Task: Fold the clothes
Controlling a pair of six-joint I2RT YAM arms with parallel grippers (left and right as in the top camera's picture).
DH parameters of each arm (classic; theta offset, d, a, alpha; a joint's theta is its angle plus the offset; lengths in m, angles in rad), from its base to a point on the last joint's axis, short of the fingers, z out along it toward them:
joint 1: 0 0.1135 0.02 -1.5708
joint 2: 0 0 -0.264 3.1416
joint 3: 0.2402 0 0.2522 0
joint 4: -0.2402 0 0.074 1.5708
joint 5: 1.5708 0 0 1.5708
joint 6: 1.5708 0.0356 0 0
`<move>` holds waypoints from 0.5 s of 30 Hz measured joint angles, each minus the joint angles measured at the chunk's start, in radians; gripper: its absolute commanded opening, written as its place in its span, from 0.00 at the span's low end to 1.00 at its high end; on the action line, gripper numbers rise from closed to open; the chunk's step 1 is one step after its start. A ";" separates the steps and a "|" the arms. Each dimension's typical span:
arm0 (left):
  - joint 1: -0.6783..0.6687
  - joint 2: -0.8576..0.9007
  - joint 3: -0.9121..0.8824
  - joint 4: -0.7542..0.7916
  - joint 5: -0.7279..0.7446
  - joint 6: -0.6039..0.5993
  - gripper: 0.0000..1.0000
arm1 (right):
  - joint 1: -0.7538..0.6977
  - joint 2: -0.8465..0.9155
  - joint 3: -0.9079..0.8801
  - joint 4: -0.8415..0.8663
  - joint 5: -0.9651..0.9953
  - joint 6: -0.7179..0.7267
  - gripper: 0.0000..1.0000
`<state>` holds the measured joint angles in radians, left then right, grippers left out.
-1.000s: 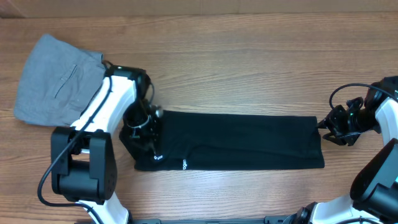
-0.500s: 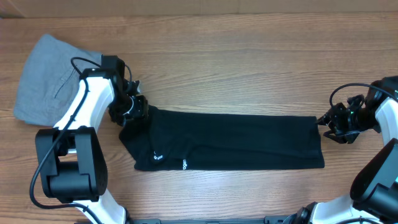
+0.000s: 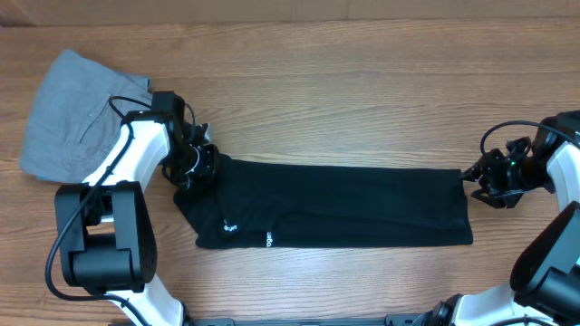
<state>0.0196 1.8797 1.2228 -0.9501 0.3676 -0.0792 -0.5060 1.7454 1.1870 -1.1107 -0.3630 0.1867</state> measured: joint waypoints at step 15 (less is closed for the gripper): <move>0.122 0.000 0.000 -0.100 -0.057 0.000 0.04 | 0.000 0.000 -0.039 0.171 0.001 0.000 0.52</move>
<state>0.1417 1.8797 1.2224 -1.0500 0.3107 -0.0792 -0.5056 1.7454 1.1477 -0.9398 -0.3618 0.1867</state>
